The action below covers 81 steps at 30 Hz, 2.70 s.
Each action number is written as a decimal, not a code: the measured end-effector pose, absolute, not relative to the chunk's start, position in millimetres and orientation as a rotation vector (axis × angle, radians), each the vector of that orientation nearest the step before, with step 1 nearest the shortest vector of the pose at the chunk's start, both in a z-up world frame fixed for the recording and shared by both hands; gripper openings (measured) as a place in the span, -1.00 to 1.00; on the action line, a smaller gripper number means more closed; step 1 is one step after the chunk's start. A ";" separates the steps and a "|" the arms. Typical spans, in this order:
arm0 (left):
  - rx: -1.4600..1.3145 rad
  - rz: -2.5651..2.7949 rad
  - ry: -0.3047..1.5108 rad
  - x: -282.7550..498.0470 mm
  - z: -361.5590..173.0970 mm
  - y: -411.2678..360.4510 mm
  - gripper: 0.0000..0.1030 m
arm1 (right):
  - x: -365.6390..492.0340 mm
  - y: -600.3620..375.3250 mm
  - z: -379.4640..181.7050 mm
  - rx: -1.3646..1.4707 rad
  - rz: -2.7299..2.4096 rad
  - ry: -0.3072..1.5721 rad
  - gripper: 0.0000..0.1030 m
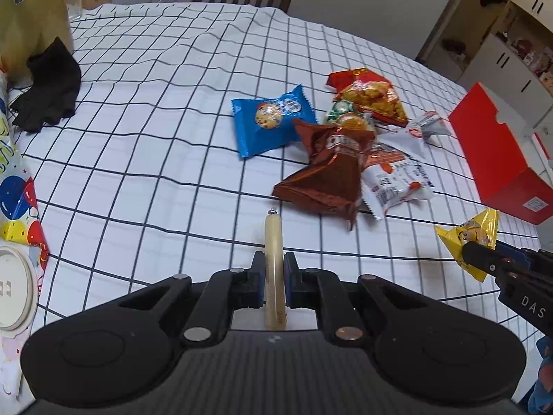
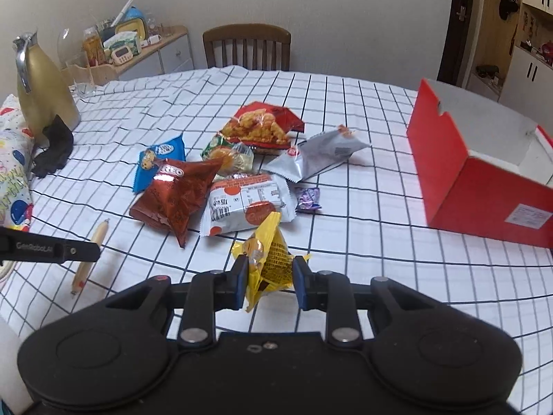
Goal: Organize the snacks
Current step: 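Carry the stick and yellow bag with both tools over the open shoebox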
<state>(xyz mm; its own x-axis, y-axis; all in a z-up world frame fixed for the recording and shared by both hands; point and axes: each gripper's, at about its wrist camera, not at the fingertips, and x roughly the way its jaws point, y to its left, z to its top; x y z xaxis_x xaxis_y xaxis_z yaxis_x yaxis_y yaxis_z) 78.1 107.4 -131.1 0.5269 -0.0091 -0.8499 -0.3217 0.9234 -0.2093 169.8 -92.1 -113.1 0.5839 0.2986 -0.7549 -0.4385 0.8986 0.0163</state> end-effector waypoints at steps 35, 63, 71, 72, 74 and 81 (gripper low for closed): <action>-0.253 -0.032 0.865 166.0 -20.0 -60.7 -0.79 | 218.7 -230.4 -8.3 -0.130 0.437 0.687 -0.50; -0.141 -0.101 0.898 314.1 -13.4 -220.7 -0.79 | 323.4 -355.6 -12.0 -0.137 0.331 0.693 -0.50; -0.115 -0.081 0.950 356.9 -36.9 -241.2 -0.79 | 352.8 -360.1 -35.7 -0.148 0.319 0.757 -0.50; -0.112 -0.080 0.965 362.7 -41.2 -243.5 -0.79 | 356.9 -360.0 -39.7 -0.149 0.316 0.769 -0.50; -0.118 -0.071 0.994 372.5 -50.1 -246.1 -0.79 | 364.4 -358.6 -47.1 -0.164 0.317 0.792 -0.50; -0.105 -0.048 1.062 402.8 -79.9 -257.7 -0.79 | 390.0 -365.0 -68.6 -0.162 0.299 0.874 -0.50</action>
<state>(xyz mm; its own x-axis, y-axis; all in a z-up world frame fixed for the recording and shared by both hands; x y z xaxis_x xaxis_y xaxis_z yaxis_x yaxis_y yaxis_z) 402.8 -257.7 -79.9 0.4868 -0.0897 -0.8689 -0.0115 0.9940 -0.1091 390.0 -365.0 -68.6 0.6038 0.1918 -0.7737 -0.3231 0.9462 -0.0176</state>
